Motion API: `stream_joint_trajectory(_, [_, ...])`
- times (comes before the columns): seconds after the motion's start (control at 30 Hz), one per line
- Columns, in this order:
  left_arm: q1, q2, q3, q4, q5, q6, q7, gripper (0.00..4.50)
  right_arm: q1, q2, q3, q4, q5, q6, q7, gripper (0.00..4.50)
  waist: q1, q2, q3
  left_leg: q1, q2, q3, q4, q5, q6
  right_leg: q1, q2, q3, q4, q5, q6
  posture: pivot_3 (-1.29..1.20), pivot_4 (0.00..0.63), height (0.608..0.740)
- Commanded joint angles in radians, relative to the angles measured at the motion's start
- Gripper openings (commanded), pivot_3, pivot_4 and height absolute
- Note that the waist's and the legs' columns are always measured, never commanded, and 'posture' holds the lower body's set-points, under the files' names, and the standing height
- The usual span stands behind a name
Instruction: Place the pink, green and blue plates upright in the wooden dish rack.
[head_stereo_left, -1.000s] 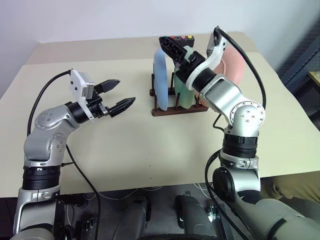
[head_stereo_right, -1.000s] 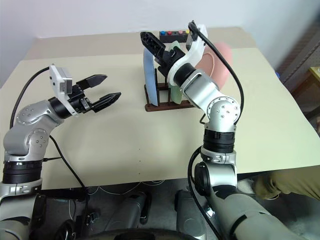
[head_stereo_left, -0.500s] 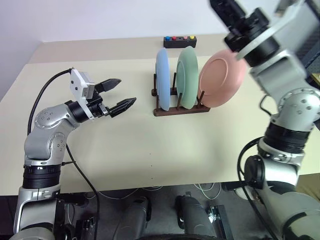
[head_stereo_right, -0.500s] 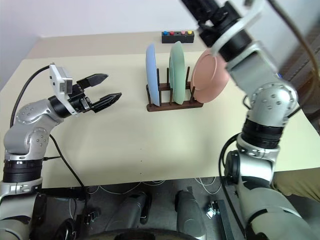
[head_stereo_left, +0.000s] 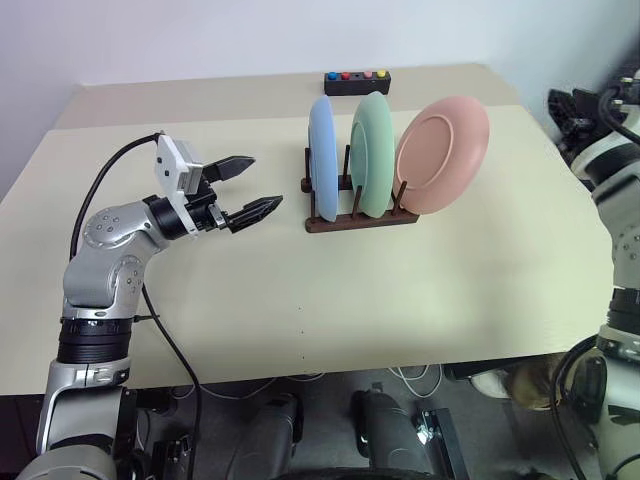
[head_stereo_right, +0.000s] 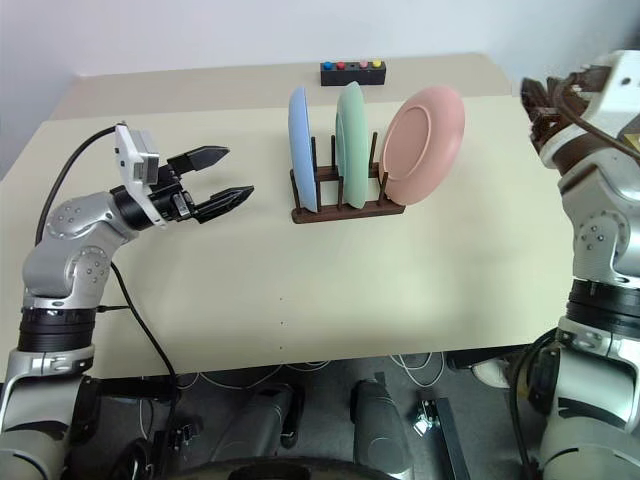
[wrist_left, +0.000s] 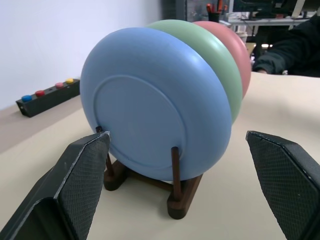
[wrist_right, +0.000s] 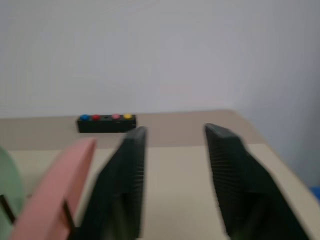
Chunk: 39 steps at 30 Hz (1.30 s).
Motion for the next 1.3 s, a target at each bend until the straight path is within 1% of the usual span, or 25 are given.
stream_joint_trajectory(0.03, [-0.023, 0.012, 0.010, -0.012, -0.013, -0.008, -0.022, 4.50, 0.026, -0.027, -0.022, -0.029, -0.060, -0.037, 0.001, 0.04, 0.001, 0.000, 0.000, 0.000, 0.000, 0.000, 0.000, 0.000, 0.000, 0.000, 0.000, 0.000, 0.000, 0.000, 0.000, 0.00, 0.150, 0.740])
stream_joint_trajectory(0.2, [-0.030, 0.007, 0.009, -0.011, -0.012, -0.006, -0.035, 4.50, 0.097, -0.026, 0.121, -0.039, -0.181, 0.001, 0.047, 0.04, -0.001, 0.000, 0.000, 0.000, 0.000, 0.000, 0.000, 0.000, 0.000, 0.001, 0.000, 0.000, 0.000, 0.000, 0.000, 0.00, 0.150, 0.740])
stream_joint_trajectory(0.3, [-0.028, 0.004, 0.009, -0.019, -0.011, -0.004, -0.031, 4.50, 0.116, -0.012, 0.173, -0.036, -0.224, 0.005, 0.070, 0.04, -0.001, 0.000, 0.000, 0.001, 0.000, 0.000, 0.000, 0.000, 0.000, 0.001, 0.000, 0.000, 0.000, 0.000, 0.000, 0.00, 0.150, 0.740])
stream_joint_trajectory(0.5, [-0.013, 0.011, 0.017, -0.033, -0.011, -0.001, -0.025, 4.50, 0.067, 0.023, 0.169, -0.057, -0.192, 0.034, 0.109, 0.04, 0.002, 0.000, 0.000, 0.001, 0.000, 0.000, 0.000, 0.000, 0.000, 0.001, 0.000, 0.000, 0.000, 0.000, 0.000, 0.00, 0.150, 0.740])
stream_joint_trajectory(0.87, [-0.001, 0.008, 0.018, -0.036, -0.010, -0.006, -0.018, 4.50, -0.012, 0.070, 0.123, -0.178, -0.059, 0.115, 0.173, 0.04, 0.002, 0.000, 0.000, 0.001, 0.000, -0.001, 0.000, 0.000, 0.000, 0.001, 0.000, 0.000, 0.000, 0.000, 0.000, 0.00, 0.150, 0.740])
stream_joint_trajectory(1.1, [0.002, 0.008, 0.018, -0.038, -0.011, -0.006, -0.016, 4.50, -0.007, 0.062, 0.110, -0.175, -0.077, 0.110, 0.175, 0.04, 0.002, 0.000, 0.000, 0.001, 0.000, -0.001, 0.001, 0.000, 0.000, 0.001, 0.000, 0.000, 0.000, 0.000, 0.000, 0.00, 0.150, 0.740])
stream_joint_trajectory(1.3, [-0.002, 0.008, 0.017, -0.034, -0.010, -0.006, -0.015, 4.50, 0.003, 0.064, 0.144, -0.171, -0.109, 0.109, 0.183, 0.04, 0.001, 0.000, 0.000, 0.001, 0.000, -0.001, 0.000, 0.000, 0.000, 0.001, 0.000, 0.000, 0.000, 0.000, 0.000, 0.00, 0.150, 0.740])
